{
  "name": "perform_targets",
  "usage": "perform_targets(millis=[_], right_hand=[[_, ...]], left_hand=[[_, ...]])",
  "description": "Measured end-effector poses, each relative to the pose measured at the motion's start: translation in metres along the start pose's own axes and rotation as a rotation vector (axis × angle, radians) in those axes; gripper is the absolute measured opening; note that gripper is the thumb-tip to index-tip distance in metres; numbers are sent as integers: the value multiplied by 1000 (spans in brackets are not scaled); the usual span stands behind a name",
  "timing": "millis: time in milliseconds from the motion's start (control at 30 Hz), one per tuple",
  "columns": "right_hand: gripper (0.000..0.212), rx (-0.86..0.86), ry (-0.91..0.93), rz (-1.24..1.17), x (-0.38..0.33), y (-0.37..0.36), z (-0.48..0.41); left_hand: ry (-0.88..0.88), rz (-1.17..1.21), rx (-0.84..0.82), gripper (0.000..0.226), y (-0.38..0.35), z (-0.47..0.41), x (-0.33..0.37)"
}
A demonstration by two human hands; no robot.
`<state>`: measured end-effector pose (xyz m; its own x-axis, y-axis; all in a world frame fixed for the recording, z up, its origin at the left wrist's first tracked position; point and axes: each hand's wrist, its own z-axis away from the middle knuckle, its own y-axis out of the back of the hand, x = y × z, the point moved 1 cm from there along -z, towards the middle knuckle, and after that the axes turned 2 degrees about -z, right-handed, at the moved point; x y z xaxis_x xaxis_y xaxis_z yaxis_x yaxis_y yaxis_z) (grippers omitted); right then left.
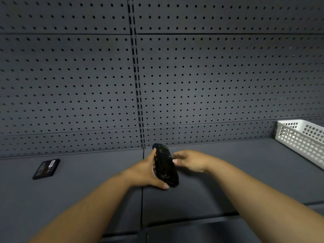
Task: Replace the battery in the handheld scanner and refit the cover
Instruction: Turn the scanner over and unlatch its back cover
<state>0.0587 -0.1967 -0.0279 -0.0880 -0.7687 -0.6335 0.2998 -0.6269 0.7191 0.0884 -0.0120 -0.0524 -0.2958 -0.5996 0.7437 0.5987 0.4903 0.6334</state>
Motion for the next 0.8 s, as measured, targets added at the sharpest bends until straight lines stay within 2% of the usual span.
perform_targets(millis=[100, 233, 367, 533, 633, 733, 800], right_hand=[[45, -13, -26, -35, 7, -5, -3], [75, -112, -8, -167, 16, -6, 0], [66, -172, 16, -253, 25, -2, 6], [69, -151, 42, -244, 37, 1, 6], [85, -165, 28, -239, 44, 3, 5], [111, -176, 43, -120, 50, 4, 5], [118, -160, 44, -45, 52, 5, 4]], left_hand=[[1, -8, -4, 145, -5, 0, -1], [-3, -30, 5, 146, -12, -4, -4], [4, -45, 12, 144, -19, -8, -6], [10, -118, 28, 140, -24, -10, -9], [31, -196, 50, 141, -26, -13, -12], [49, -235, 54, 139, -30, -15, -10], [59, -252, 59, 132, -32, -15, -6]])
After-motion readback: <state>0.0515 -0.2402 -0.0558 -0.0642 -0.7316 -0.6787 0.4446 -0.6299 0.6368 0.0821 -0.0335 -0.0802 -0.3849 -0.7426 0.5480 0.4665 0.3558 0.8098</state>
